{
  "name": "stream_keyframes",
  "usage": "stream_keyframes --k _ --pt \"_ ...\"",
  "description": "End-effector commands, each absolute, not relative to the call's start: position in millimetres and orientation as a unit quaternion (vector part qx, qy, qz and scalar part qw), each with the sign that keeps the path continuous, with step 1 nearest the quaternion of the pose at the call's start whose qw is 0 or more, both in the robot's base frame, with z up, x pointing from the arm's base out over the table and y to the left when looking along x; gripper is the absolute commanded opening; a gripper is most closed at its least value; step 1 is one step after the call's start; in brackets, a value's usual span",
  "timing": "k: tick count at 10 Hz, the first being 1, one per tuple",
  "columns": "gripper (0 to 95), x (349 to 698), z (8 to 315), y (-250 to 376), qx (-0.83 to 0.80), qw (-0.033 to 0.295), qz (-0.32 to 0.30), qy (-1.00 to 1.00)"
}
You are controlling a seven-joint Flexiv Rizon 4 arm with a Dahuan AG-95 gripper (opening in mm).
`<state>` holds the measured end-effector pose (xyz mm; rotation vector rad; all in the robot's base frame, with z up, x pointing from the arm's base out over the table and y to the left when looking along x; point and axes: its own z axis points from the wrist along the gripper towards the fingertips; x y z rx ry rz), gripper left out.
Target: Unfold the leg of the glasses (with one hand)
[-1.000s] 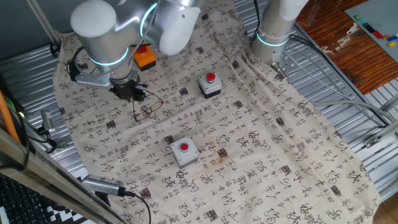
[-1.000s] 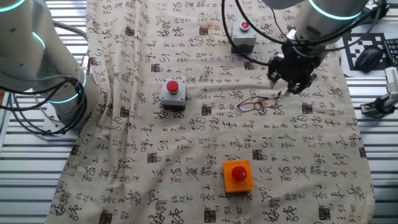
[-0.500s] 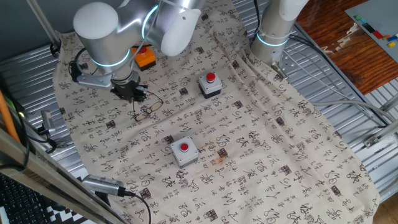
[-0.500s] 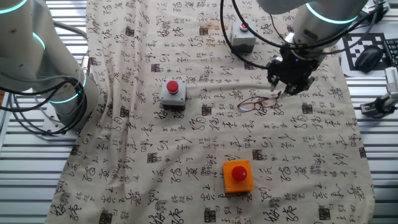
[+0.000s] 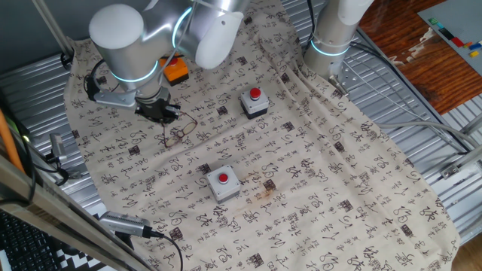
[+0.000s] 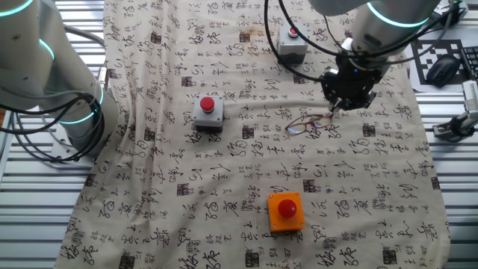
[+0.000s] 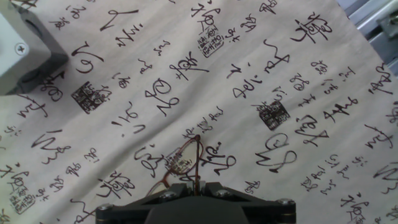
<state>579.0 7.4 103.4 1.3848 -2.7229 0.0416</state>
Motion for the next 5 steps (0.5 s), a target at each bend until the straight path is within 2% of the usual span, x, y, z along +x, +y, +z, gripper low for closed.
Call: stream_keyframes --k 1,5 --pt "0.0 567.8 108.7 11.9 0.457 0.049 0.006 -0.888" --pt "0.0 547.0 108.2 24.0 0.437 0.039 -0.008 -0.899"
